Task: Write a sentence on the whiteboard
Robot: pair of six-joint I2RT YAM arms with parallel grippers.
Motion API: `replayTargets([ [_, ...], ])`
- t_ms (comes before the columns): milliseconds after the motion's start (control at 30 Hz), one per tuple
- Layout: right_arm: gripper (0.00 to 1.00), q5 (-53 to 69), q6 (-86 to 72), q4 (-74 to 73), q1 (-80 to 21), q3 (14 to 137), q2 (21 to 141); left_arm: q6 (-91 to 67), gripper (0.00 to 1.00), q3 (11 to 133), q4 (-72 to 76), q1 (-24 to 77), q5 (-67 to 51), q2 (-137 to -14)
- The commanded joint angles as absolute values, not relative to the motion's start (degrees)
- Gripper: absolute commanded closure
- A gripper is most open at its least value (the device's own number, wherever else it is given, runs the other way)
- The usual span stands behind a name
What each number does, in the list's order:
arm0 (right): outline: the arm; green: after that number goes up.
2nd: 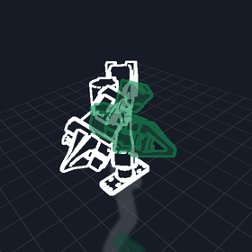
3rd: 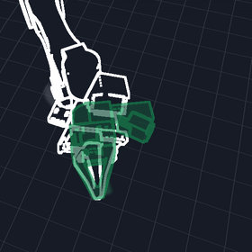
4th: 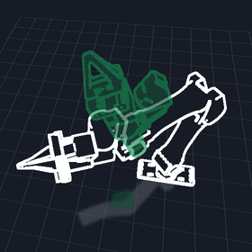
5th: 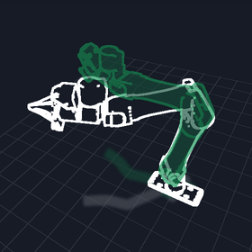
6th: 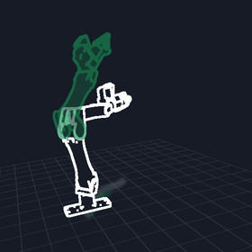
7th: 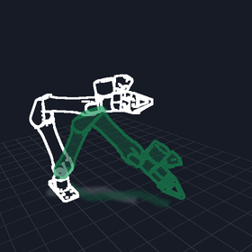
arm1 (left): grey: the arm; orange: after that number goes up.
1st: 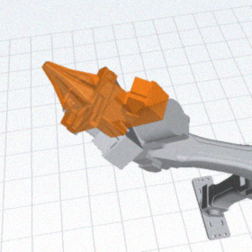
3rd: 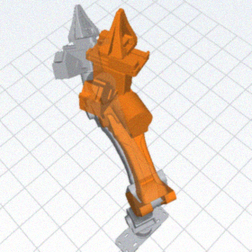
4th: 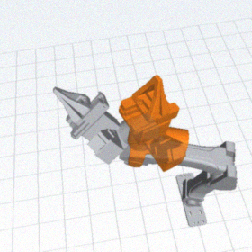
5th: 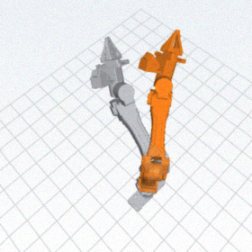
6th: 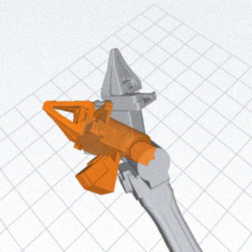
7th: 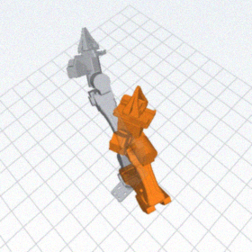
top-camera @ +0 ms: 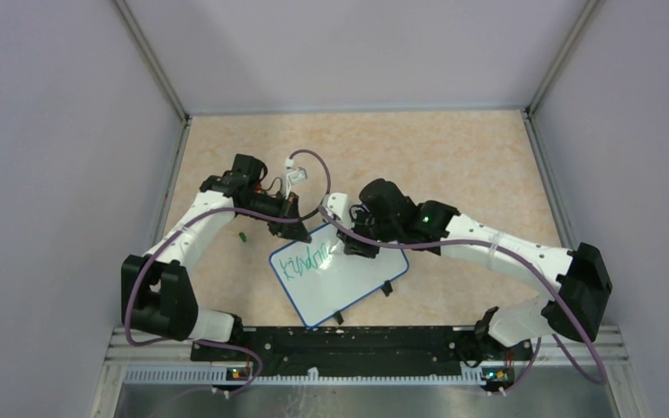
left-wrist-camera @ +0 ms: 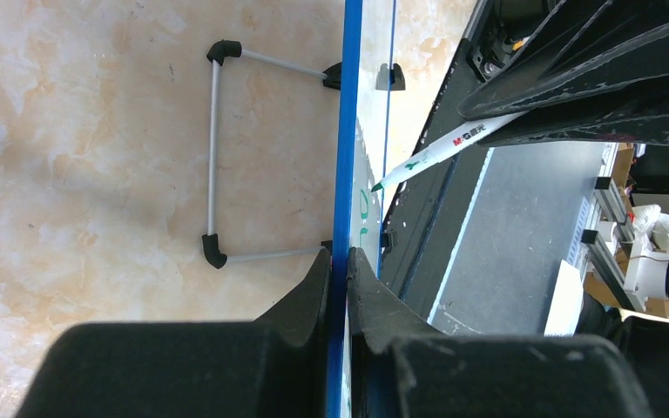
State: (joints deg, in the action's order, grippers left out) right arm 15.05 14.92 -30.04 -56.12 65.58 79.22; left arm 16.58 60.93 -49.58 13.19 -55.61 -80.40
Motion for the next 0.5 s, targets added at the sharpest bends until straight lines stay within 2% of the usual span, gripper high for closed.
replayTargets([
  [0,1.00,14.4,15.1,-29.6,-55.5,69.6,76.7,16.8,1.00,59.7,-49.9,14.5,-51.3,-81.8],
  [467,1.00,9.7,14.4,-27.7,-54.1,69.8,78.3,16.9,1.00,59.7,-50.0,14.6,-51.4,-81.7],
])
